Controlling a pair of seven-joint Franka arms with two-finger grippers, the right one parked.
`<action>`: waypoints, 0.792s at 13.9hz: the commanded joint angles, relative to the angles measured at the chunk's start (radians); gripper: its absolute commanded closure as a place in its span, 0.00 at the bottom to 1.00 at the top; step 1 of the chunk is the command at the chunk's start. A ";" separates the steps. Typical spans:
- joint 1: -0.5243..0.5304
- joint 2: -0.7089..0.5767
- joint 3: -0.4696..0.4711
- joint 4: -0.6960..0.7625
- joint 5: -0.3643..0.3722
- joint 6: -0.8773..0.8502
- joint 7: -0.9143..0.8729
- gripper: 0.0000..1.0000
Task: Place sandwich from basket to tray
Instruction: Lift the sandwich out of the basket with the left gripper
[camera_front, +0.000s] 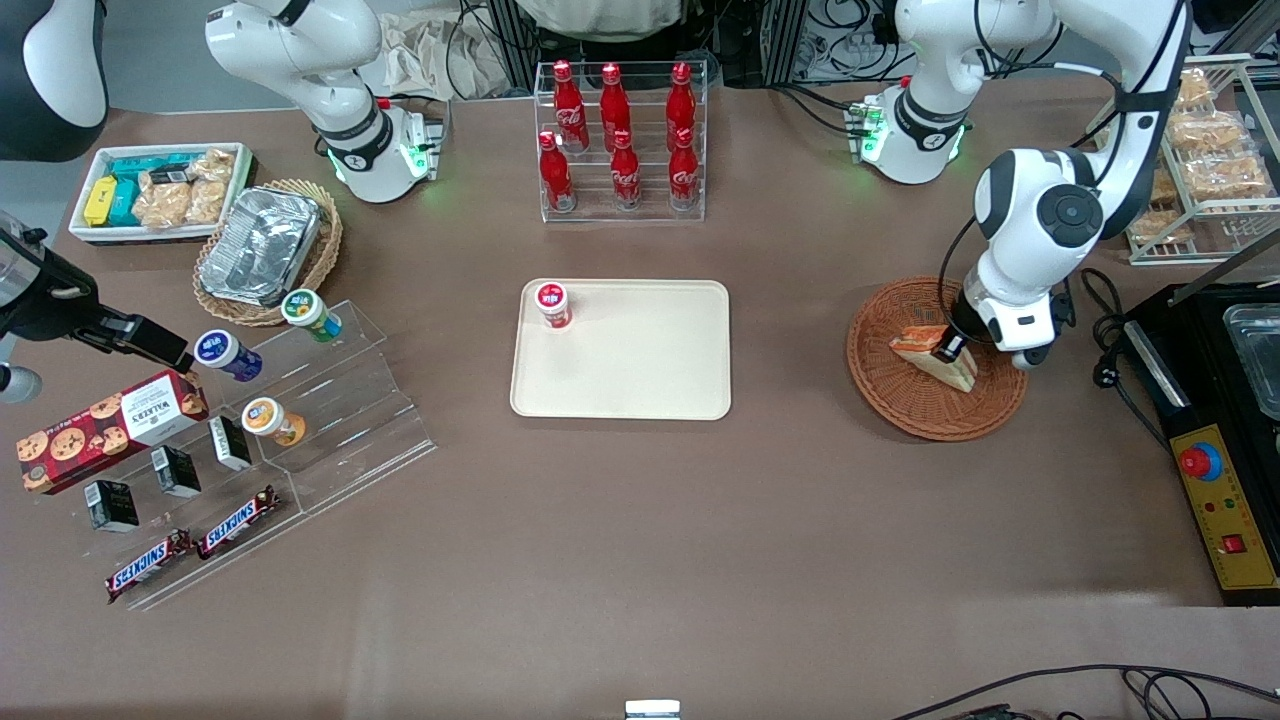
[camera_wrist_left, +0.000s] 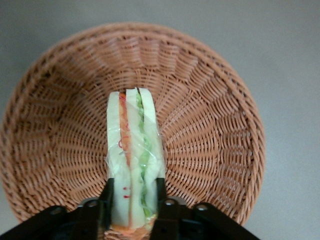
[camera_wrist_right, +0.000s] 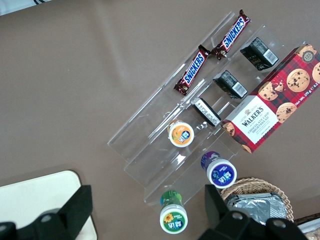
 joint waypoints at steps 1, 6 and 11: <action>0.003 -0.059 0.009 0.122 0.057 -0.248 -0.021 1.00; -0.006 -0.089 0.001 0.449 0.051 -0.665 0.118 1.00; -0.008 -0.086 -0.008 0.706 0.013 -0.893 0.381 1.00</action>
